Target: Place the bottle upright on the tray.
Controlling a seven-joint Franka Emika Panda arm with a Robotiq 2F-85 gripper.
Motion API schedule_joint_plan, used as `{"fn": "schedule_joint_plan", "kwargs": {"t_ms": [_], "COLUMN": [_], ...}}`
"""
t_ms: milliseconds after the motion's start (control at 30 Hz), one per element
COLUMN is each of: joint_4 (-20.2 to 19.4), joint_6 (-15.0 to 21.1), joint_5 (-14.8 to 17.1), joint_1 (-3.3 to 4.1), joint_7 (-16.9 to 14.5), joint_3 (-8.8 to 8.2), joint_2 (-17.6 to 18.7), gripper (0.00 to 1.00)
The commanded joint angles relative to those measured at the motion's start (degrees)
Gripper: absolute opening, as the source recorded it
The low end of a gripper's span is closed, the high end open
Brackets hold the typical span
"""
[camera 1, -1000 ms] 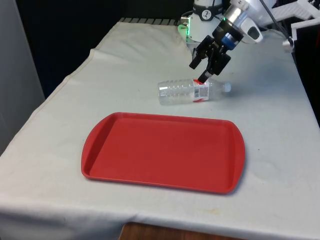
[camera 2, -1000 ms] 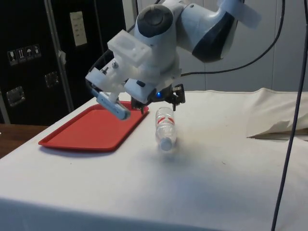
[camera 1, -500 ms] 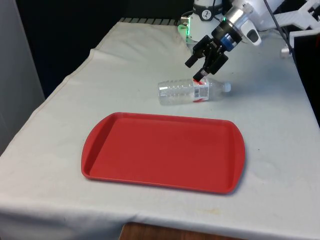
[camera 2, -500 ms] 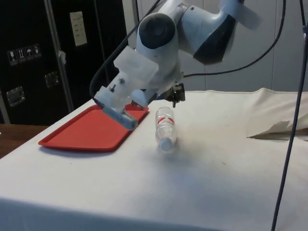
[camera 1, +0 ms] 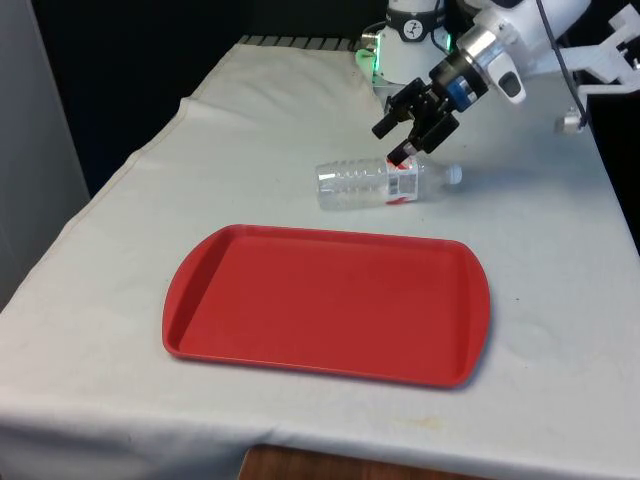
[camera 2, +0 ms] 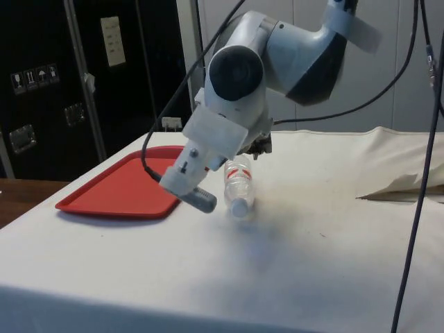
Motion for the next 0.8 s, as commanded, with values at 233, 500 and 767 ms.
{"fn": "schedule_joint_plan", "kwargs": {"t_ms": [233, 500, 767], "joint_4": [0.17, 0.17, 0.57], "joint_6": [-0.29, -0.34, -0.29], "joint_5": [-0.52, -0.23, -0.69], "joint_1": [0.06, 0.06, 0.11], "joint_7": [0.92, 0.74, 1.78], "joint_3": [0.11, 0.17, 0.06], "joint_2": [0.29, 0.34, 1.72], "gripper": [1.00, 1.00, 1.00]}}
